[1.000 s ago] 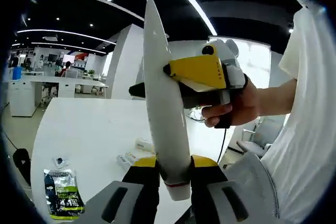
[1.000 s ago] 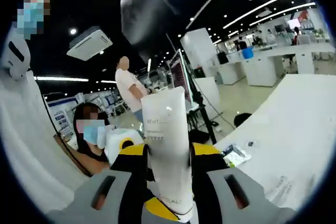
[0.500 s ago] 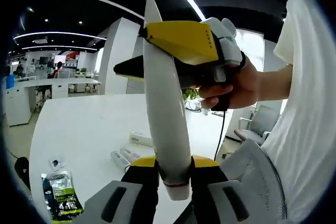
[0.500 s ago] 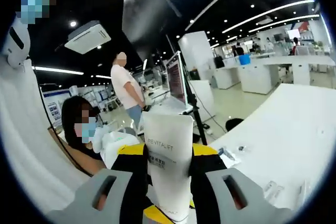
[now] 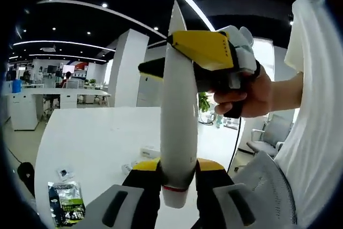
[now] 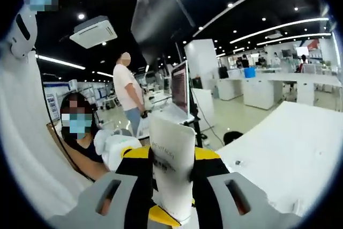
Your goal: Arrange the skincare products in the storage area until every visible bottle or jar stands upright without overlapping.
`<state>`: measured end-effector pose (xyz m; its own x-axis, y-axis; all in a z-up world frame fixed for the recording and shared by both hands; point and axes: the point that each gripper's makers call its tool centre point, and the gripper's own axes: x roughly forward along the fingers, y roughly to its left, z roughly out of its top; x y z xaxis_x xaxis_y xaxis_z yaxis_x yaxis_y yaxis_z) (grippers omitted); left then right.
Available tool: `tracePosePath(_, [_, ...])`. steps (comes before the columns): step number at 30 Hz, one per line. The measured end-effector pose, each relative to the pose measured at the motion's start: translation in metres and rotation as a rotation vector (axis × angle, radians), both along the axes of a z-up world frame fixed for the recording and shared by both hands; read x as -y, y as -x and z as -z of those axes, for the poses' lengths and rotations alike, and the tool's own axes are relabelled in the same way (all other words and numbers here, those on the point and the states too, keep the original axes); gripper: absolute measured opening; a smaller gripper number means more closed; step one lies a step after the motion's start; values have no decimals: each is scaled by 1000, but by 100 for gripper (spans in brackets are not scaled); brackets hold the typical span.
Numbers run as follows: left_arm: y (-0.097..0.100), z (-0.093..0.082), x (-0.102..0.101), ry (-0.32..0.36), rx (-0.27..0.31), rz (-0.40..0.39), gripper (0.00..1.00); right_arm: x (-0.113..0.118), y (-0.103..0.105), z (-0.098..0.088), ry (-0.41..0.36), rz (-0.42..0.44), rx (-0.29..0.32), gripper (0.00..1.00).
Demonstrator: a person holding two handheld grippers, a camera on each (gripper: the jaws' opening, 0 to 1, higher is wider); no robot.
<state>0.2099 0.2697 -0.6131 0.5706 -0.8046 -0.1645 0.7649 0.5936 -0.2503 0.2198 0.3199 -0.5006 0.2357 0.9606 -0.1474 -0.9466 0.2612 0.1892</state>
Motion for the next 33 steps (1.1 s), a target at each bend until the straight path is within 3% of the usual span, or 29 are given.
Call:
tracePosePath(2, [2, 0, 0, 7, -10, 13, 24, -2, 2, 1, 12, -16, 7, 24])
tracePosePath(4, [14, -1, 7, 48, -38, 93, 24, -3, 7, 1, 22, -47, 9, 22])
tracePosePath(10, [33, -10, 18, 113, -45, 203, 24, -1, 25, -6, 33, -200, 14, 12])
tracePosePath(12, [35, -10, 20, 115, -46, 219, 24, 1, 31, -5, 41, -254, -20, 12])
tracePosePath(15, [39, -10, 21, 121, -58, 249, 24, 3, 30, -7, 55, -264, -6, 12])
tracePosePath(17, [42, -10, 21, 113, -58, 266, 23, 7, 36, -8, 69, -318, -61, 11])
tracePosePath(22, [45, -5, 18, 54, -46, 287, 22, 20, 39, -1, 210, -386, -43, 10])
tracePosePath(24, [47, -2, 19, 31, -48, 296, 22, 26, 39, 4, 295, -416, -4, 10])
tracePosePath(30, [57, 13, 24, -24, -71, 339, 21, 46, 51, 25, 537, -531, -7, 10])
tracePosePath(33, [62, 20, 26, -54, -85, 357, 20, 51, 58, 35, 620, -581, -7, 11])
